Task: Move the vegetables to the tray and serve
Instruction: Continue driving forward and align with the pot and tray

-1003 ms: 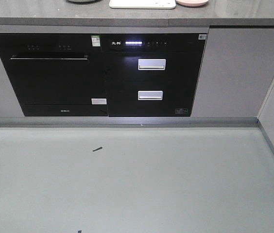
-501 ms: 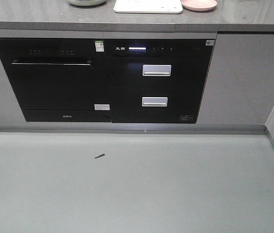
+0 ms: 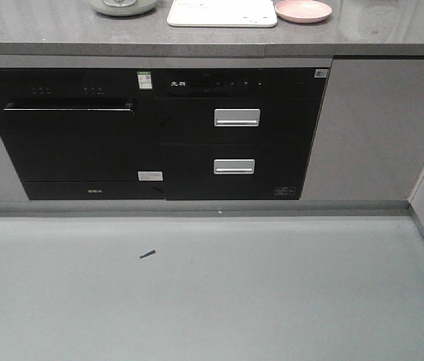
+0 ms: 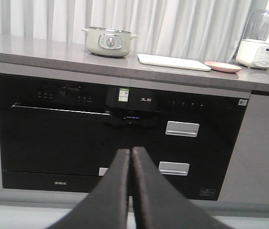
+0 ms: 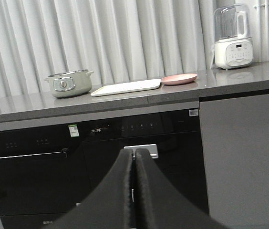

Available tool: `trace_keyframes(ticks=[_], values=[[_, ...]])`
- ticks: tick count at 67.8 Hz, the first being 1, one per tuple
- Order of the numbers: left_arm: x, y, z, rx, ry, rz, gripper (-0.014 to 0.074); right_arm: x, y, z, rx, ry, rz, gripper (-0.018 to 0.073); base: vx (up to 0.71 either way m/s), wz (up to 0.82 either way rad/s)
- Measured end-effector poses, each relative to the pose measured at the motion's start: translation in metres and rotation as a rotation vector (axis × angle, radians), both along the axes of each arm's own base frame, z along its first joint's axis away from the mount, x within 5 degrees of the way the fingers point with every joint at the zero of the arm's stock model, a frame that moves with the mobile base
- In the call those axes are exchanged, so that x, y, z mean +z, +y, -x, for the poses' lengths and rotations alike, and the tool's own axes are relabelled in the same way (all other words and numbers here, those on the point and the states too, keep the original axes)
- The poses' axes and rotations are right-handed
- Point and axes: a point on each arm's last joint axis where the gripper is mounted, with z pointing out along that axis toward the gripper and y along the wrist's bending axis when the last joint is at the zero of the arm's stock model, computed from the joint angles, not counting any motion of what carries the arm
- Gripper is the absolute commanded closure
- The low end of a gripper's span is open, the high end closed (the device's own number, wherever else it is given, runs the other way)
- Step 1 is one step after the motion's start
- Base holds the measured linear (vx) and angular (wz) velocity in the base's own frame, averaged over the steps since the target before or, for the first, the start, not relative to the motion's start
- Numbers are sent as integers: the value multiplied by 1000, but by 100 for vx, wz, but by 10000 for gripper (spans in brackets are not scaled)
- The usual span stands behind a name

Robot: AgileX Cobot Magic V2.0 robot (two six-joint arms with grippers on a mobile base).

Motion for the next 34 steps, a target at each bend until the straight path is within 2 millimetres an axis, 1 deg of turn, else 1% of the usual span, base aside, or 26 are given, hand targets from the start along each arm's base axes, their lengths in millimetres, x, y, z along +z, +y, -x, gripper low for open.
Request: trace_keyframes(ticks=[34], values=[[0,0,0,0,0,0,602,0,0,0,0,0,0,562,9,-7]])
